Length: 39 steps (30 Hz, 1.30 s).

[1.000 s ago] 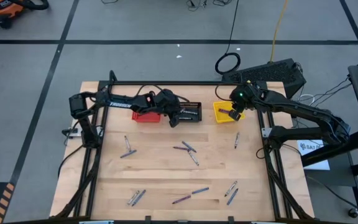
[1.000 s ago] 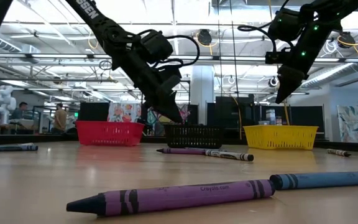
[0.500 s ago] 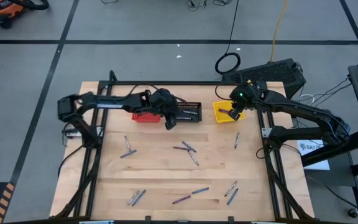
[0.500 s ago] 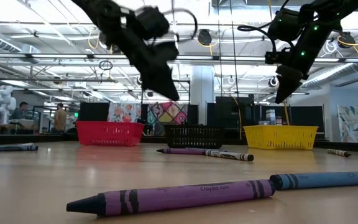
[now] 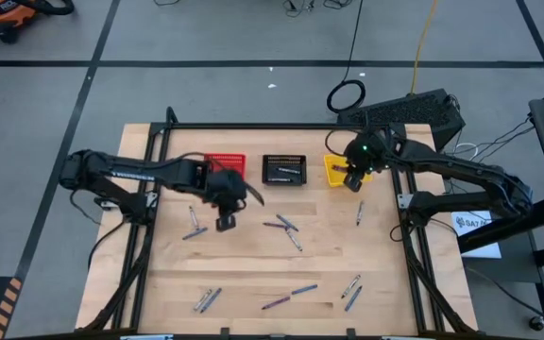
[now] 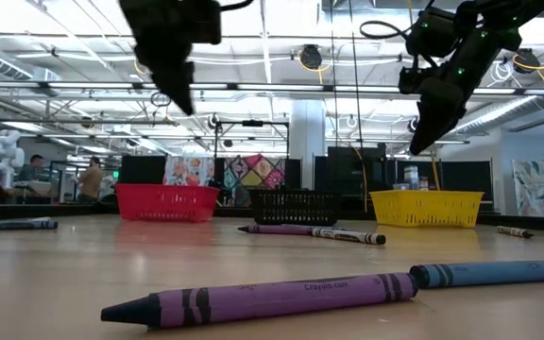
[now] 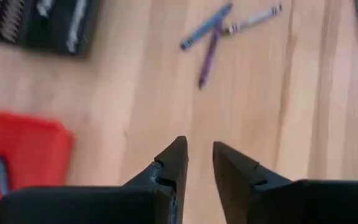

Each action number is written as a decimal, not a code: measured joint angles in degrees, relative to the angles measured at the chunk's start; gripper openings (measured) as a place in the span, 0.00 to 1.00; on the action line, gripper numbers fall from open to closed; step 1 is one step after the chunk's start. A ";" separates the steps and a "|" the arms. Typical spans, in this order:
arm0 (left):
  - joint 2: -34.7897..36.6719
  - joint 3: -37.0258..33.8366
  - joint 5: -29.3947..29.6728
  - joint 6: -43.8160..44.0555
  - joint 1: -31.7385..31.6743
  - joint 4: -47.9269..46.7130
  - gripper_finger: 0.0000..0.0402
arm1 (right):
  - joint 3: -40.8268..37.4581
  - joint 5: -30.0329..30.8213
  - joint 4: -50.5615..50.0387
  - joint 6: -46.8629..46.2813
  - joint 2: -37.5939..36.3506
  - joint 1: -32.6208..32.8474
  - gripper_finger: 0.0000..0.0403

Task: Sort crayons
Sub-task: Put the blue crayon into the red basket

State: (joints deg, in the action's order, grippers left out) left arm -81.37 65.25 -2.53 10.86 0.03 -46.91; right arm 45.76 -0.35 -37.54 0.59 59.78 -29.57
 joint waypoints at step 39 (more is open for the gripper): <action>-0.14 -0.11 13.84 27.81 23.90 -9.51 0.20 | 0.00 -3.82 -7.42 -37.84 0.54 34.11 0.29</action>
State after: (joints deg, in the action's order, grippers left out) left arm -81.52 65.14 11.31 38.68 23.93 -56.42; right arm 45.76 -4.18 -44.96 -37.25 60.32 4.54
